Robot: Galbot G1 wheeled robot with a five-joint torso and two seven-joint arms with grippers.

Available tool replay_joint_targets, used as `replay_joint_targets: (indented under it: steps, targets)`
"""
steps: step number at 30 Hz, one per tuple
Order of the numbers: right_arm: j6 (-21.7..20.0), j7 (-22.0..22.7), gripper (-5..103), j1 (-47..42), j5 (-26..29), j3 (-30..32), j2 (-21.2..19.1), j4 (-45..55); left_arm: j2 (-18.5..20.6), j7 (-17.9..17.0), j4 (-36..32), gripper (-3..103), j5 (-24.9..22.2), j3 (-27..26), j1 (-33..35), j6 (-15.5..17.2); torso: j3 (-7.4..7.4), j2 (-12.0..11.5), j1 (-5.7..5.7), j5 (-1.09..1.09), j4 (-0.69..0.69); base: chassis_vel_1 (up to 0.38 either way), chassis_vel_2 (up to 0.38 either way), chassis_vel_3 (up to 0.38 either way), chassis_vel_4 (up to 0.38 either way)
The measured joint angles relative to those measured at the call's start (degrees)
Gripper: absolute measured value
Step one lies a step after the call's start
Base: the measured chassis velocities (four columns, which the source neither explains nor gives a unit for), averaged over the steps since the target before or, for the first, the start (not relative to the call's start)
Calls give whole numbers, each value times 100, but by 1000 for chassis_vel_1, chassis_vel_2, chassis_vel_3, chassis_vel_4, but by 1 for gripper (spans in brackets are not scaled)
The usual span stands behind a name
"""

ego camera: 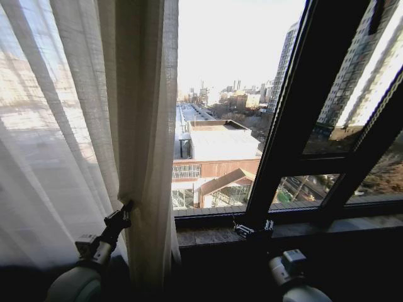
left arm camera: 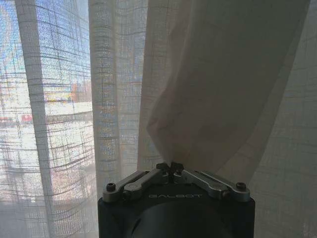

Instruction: Open the curtains by pulling them apart, changing their state from closed to fully open.

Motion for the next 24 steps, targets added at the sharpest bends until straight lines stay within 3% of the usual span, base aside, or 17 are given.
replay_joint_targets:
  steps: [4, 11, 14, 15, 18, 19, 22, 24]
  targets:
    - [0, -12, 100, -56, -9, -43, -9, 27, -155, -315, 12, 0, -19, -77, -16, 0, 0, 1, 0, -9, 3, -13, 1, 7, 5]
    - [6, -16, 100, -41, 2, -20, -130, 13, -486, -523, 84, 0, -41, -325, -82, 20, -1, 1, -1, -5, 0, 0, 0, 0, 0]
    - [21, -54, 100, -1, 14, -42, -170, -43, -735, -969, 182, 0, -81, -835, -102, 212, 0, 0, 1, -2, 1, 0, 0, 0, 0]
    - [21, -54, 100, -1, 14, -42, -170, -43, -735, -969, 182, 0, -81, -835, -102, 212, 0, 0, 1, -2, 1, 0, 0, 0, 0]
    - [62, -109, 100, 47, 16, -102, -180, -101, -899, -1645, 397, 0, -110, -1461, -118, 357, 0, 1, 1, -4, 0, 0, 0, 0, 0]
    - [62, -109, 100, 47, 16, -102, -180, -101, -899, -1645, 397, 0, -110, -1461, -118, 357, 0, 1, 1, -4, 0, 0, 0, 0, 0]
    - [86, -138, 100, 125, 26, -178, -211, -164, -944, -2209, 837, 0, -124, -2217, -117, 403, -2, 2, 1, -5, 2, 0, 0, 0, 0]
    - [89, -147, 100, 153, 28, -201, -219, -186, -926, -2400, 1010, 0, -142, -2474, -110, 414, -1, 1, 0, -5, 2, 0, 0, 0, 0]
